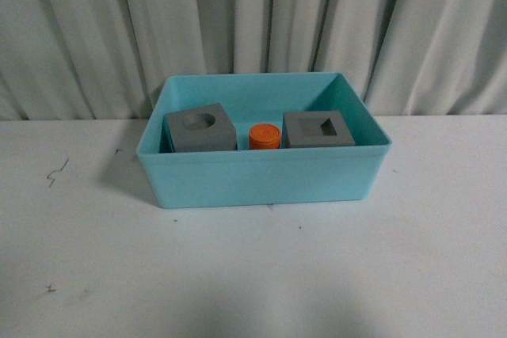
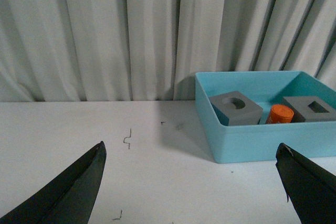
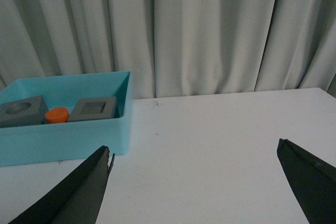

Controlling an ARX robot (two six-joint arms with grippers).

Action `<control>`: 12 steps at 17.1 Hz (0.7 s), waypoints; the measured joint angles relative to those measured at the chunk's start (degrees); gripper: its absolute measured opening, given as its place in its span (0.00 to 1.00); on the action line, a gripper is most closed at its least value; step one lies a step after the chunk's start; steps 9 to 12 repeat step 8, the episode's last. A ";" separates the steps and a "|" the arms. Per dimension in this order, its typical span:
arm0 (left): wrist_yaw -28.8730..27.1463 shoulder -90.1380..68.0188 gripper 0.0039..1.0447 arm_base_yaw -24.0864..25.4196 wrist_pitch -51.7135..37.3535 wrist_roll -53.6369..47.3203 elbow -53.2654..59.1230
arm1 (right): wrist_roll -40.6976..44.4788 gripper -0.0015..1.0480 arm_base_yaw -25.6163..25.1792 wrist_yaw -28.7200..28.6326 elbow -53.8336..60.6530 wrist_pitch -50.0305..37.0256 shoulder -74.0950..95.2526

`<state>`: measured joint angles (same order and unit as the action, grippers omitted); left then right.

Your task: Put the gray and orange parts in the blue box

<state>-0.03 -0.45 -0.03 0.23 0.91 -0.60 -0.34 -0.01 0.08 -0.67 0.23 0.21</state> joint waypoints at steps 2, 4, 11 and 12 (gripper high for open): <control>0.00 0.00 0.94 0.00 0.00 0.02 0.00 | 0.00 0.94 0.00 0.00 0.00 0.00 0.00; 0.00 0.02 0.94 0.00 0.00 0.02 0.00 | 0.02 0.94 0.00 0.00 0.00 0.00 0.00; 0.00 0.02 0.94 0.00 0.00 0.02 0.00 | 0.00 0.94 0.00 0.00 0.00 0.00 0.00; 0.00 0.02 0.94 0.00 0.00 0.02 0.00 | 0.00 0.94 0.00 0.00 0.00 0.00 0.00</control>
